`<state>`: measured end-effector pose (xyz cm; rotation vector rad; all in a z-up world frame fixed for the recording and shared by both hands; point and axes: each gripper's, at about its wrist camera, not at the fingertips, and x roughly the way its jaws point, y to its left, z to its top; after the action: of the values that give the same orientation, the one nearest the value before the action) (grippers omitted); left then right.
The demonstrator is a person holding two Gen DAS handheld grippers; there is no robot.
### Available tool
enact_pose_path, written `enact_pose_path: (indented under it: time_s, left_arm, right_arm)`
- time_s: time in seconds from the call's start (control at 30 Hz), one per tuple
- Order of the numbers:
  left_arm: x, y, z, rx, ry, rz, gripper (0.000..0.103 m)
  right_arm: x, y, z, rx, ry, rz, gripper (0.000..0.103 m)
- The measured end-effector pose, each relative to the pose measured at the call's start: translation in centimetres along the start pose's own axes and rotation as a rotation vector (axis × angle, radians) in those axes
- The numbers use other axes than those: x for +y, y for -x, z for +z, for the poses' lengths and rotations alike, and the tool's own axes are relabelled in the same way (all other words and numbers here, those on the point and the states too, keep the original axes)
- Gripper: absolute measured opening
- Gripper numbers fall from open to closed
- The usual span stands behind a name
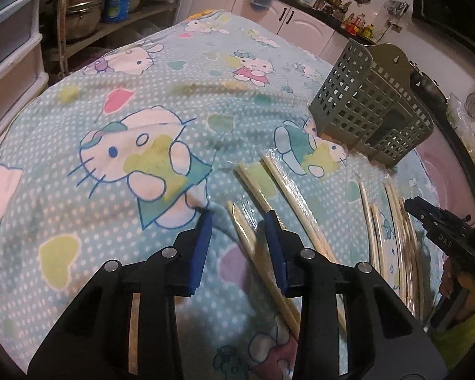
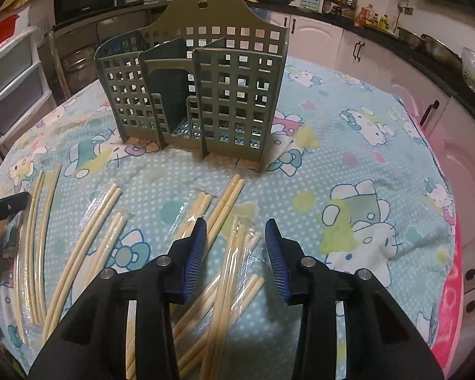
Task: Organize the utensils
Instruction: 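Lower the right tool onto a wooden chopstick and close while the left tool grasps another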
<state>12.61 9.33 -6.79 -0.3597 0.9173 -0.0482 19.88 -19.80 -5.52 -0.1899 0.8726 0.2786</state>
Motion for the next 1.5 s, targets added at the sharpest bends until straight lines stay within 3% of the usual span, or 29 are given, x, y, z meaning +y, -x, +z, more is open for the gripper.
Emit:
enact_pose_path:
  time_s: [0.37, 0.47, 0.53, 0.7, 1.07, 1.5]
  left_arm:
    - [0.0, -0.8, 0.8, -0.023, -0.036, 0.039, 0.009]
    - [0.1, -0.7, 0.9, -0.025, -0.031, 0.034, 0.008]
    - [0.2, -0.6, 0.9, -0.026, -0.027, 0.029, 0.008]
    - [0.4, 0.3, 1.0, -0.040, -0.021, 0.012, 0.007]
    - [-0.6, 3.6, 1.6, -0.115, -0.042, -0.010, 0.006]
    - [-5.5, 7.1, 3.9, -0.206, -0.145, -0.073, 0.003]
  right_arm:
    - [-0.2, -1.7, 1.0, 0.023, 0.034, -0.010, 0.033]
    - [-0.2, -2.1, 1.4, 0.025, 0.045, -0.002, 0.026]
    - [-0.2, -2.3, 1.7, 0.026, 0.052, -0.002, 0.015]
    - [-0.8, -2.2, 1.8, 0.019, 0.037, 0.019, 0.011]
    - [-3.2, 1.8, 1.4, -0.068, -0.053, 0.066, 0.008]
    - [-4.2, 9.5, 1.2, -0.223, -0.109, 0.107, 0.005]
